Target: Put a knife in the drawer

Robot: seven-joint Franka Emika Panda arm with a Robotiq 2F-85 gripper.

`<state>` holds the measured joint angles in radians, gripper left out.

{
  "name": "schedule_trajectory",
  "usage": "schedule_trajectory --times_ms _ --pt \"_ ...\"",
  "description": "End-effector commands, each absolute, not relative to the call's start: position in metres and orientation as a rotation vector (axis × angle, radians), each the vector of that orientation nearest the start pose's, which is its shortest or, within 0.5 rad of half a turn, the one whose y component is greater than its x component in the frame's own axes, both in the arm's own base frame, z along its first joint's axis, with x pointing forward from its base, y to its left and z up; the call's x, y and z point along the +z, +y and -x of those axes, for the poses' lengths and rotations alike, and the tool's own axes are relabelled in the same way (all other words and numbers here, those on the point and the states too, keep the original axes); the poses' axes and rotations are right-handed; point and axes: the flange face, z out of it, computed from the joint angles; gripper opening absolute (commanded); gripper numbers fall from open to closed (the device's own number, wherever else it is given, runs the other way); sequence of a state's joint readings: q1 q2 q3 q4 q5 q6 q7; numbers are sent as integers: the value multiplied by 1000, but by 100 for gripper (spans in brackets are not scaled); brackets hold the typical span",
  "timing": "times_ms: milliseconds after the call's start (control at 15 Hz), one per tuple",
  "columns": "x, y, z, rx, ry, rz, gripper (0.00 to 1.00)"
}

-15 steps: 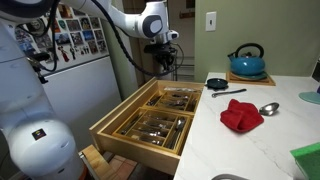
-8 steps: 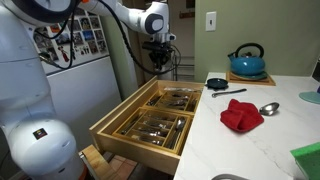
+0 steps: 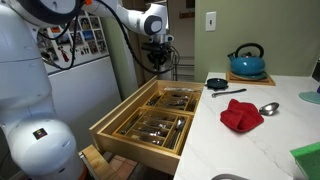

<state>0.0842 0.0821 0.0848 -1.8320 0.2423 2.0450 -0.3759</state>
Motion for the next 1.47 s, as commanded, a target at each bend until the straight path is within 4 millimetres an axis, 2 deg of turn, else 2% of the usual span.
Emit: schedule_trajectory --times_ms 0,200,400,867,1400 --pt "486 149 -598 -195 -814 2749 5" --pt "470 172 -606 -165 -891 2692 5" --pt "446 183 -617 -113 -912 2653 5" --pt "370 201 -647 62 -866 2601 5" --pt "306 202 -672 250 -676 2624 5"
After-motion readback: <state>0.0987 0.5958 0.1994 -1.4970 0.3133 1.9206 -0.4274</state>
